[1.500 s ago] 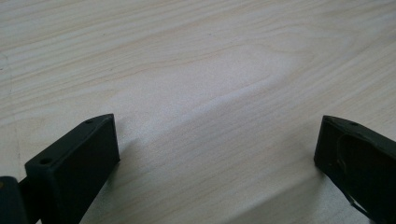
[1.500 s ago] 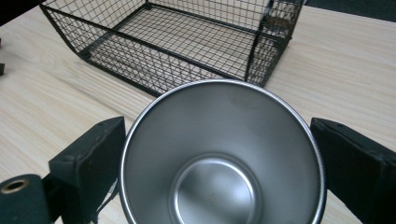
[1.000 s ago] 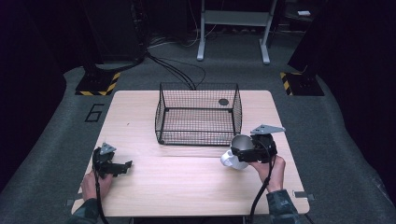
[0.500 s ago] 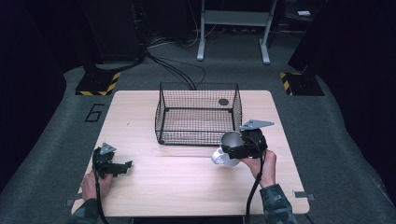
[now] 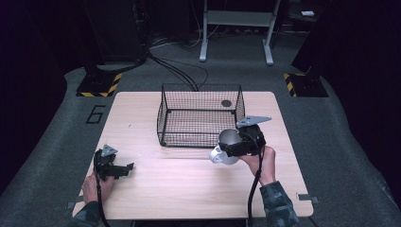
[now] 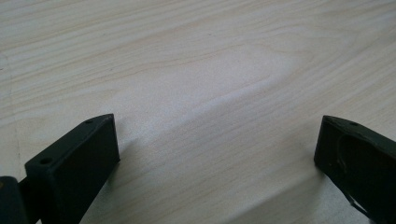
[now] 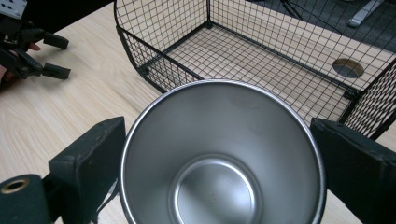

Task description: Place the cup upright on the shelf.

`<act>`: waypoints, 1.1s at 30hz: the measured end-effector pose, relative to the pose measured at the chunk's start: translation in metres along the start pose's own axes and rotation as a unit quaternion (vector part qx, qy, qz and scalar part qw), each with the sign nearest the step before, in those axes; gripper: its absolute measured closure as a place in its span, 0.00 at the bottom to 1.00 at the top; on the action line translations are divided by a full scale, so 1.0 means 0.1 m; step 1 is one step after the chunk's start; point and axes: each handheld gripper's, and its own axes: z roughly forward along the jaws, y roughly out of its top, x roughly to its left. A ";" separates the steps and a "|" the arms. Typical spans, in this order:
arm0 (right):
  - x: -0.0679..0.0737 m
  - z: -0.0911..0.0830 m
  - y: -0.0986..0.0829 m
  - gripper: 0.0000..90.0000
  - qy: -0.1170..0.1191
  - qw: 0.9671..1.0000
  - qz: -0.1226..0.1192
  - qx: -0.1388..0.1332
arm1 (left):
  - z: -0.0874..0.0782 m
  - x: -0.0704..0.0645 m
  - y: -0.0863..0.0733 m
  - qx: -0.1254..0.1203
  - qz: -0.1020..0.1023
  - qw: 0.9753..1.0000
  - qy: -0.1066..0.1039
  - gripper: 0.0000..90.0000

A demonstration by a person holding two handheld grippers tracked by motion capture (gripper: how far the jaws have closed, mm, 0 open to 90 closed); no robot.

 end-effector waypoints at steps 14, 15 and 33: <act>0.00 -0.04 0.27 0.07 0.005 1.000 -0.009 -0.012 | 0.00 0.00 0.00 0.000 0.000 1.000 0.000 0.00; 0.00 -0.04 0.29 0.07 0.005 1.000 -0.010 -0.012 | 0.00 0.00 0.00 0.000 0.001 1.000 0.000 0.00; -0.09 0.06 0.54 0.07 0.001 1.000 -0.014 -0.008 | 0.00 0.00 0.00 0.000 0.001 1.000 0.000 0.00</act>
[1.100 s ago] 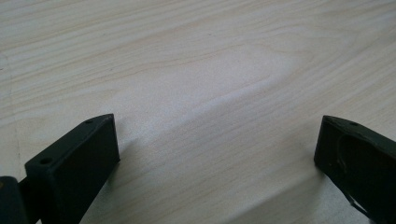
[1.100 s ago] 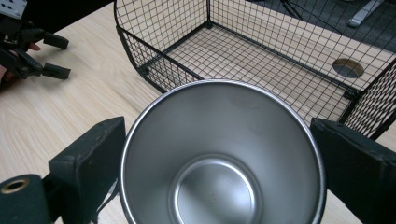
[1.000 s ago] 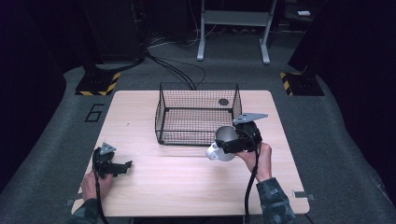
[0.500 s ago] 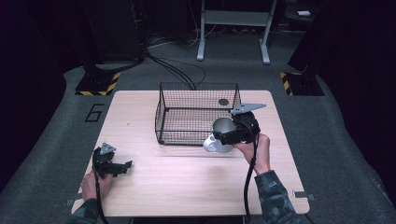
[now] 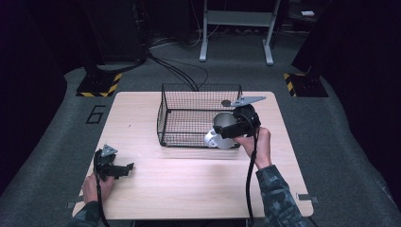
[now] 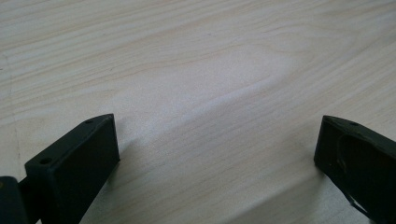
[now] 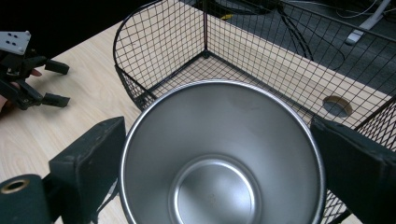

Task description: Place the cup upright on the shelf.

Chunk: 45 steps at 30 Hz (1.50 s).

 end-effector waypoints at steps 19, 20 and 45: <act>-0.18 0.19 0.33 0.07 -0.011 1.000 0.006 0.007 | 0.00 -0.01 0.00 -0.001 -0.005 1.000 -0.001 0.00; -0.20 0.21 0.34 0.07 -0.012 1.000 0.004 0.005 | 0.00 -0.01 0.00 -0.001 -0.004 1.000 -0.001 0.00; -0.45 0.82 0.55 0.07 -0.030 0.998 0.036 0.041 | 0.00 -0.01 0.00 0.000 -0.004 1.000 -0.001 0.00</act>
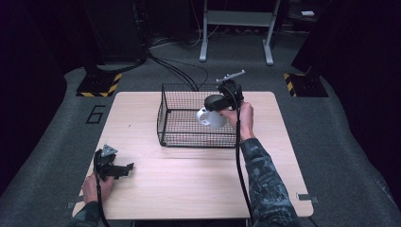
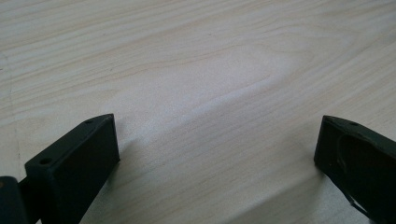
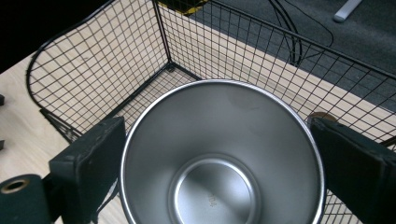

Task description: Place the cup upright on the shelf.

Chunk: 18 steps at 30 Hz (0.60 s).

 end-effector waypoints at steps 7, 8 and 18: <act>-0.06 0.17 0.01 0.07 -0.003 1.000 0.009 0.014 | 0.00 0.00 0.00 0.000 0.000 1.000 0.000 0.00; -0.07 0.20 0.01 0.06 -0.002 1.000 0.013 0.016 | 0.00 0.00 0.00 0.000 -0.001 1.000 0.000 0.00; -0.12 0.39 0.01 0.07 -0.005 0.999 0.021 0.029 | 0.00 0.00 0.00 0.000 0.000 1.000 0.000 0.00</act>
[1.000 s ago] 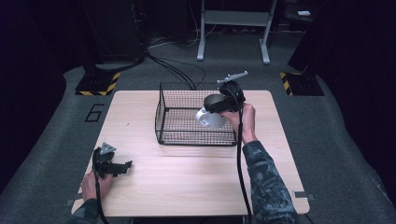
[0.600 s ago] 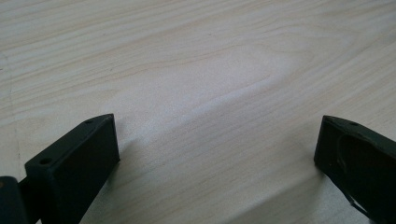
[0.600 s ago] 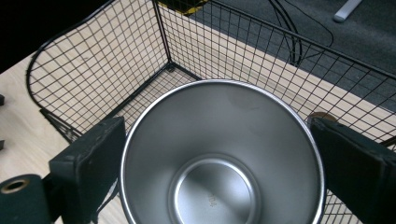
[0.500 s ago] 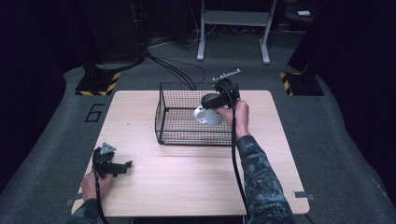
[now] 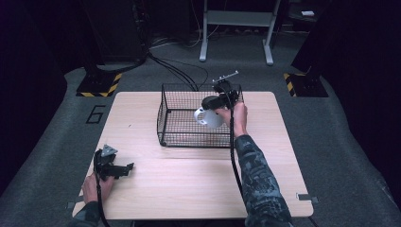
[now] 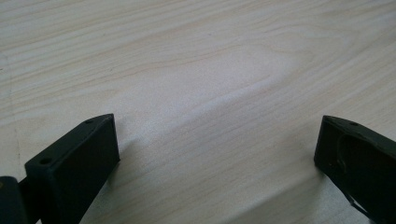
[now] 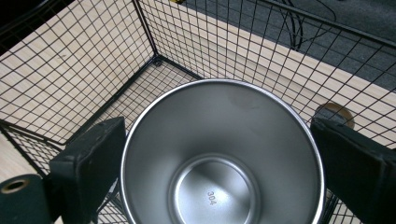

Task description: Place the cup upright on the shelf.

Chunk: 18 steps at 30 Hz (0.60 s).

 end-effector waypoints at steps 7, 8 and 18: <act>-0.03 0.16 0.00 0.07 -0.001 1.000 0.010 0.012 | 0.00 0.00 0.00 0.000 0.000 1.000 0.000 0.00; -0.04 0.18 0.00 0.07 -0.001 1.000 0.011 0.014 | 0.00 0.00 0.00 0.000 0.000 1.000 0.000 0.00; -0.05 0.39 0.00 0.07 -0.006 0.999 0.026 0.032 | 0.00 0.00 0.00 0.000 0.000 1.000 0.000 0.00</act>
